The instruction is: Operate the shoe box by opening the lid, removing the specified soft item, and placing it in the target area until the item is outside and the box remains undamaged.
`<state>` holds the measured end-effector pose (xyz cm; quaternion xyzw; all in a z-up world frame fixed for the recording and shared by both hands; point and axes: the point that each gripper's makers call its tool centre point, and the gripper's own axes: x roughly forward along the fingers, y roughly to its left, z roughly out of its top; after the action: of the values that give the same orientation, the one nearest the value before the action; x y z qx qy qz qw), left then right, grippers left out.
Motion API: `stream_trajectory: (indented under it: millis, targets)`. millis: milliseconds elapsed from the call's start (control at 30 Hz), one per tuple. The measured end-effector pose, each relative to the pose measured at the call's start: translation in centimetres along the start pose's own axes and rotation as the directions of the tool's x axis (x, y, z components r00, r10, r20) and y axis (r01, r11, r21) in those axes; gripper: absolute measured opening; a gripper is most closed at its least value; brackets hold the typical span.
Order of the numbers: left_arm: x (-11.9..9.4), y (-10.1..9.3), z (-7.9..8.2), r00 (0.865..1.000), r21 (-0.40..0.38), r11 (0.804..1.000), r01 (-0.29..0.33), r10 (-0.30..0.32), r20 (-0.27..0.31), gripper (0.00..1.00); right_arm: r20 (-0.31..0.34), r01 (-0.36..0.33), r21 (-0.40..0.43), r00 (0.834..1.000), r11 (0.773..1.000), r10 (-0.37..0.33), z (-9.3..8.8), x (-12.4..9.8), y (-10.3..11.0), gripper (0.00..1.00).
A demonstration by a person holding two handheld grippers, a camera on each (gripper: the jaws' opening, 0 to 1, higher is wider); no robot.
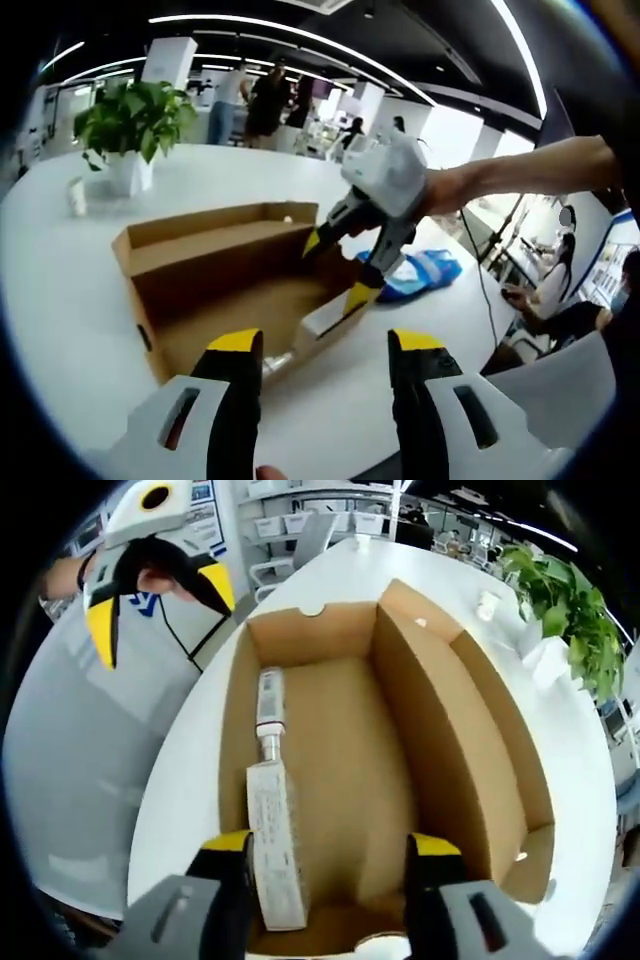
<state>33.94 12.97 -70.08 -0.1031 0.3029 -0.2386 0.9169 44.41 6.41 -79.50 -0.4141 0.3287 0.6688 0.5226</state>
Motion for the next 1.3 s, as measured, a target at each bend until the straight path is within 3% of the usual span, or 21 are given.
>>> stream_trajectory:
  millis: [133, 367, 700, 933, 1200, 1300]
  targets:
    - [-0.1, -0.1, 0.0, 1.000, -0.003, 1.000, -0.001, 0.001, 0.002, 0.51, -0.012, 0.029, -0.003, 1.000, 1.000, -0.029, -0.3, -0.3, -0.5, 0.57]
    - [-0.1, -0.2, 0.2, 1.000, -0.005, 1.000, 0.004, -0.004, 0.009, 0.51, 0.009, -0.009, 0.013, 1.000, 1.000, 0.008, 0.3, -0.4, 0.6, 0.60]
    - [0.1, 0.0, 0.2, 1.000, -0.005, 1.000, 0.009, -0.009, 0.009, 0.51, -0.059, 0.010, -0.056, 0.998, 0.998, -0.013, 0.6, 1.5, 1.0, 0.50]
    - [0.3, 0.0, 0.1, 1.000, -0.013, 1.000, 0.015, -0.015, 0.009, 0.50, -0.109, 0.023, -0.008, 0.994, 1.000, -0.024, 0.0, 2.4, 0.9, 0.47]
    - [0.1, 0.2, 0.1, 1.000, -0.021, 1.000, 0.013, -0.012, 0.013, 0.50, -0.158, 0.011, -0.003, 0.987, 1.000, -0.011, -0.8, 3.7, 2.2, 0.28]
    - [0.1, 0.1, 0.1, 1.000, -0.023, 1.000, 0.013, -0.013, 0.013, 0.50, -0.144, -0.010, 0.016, 0.989, 1.000, 0.012, -0.8, 3.8, 2.7, 0.18]
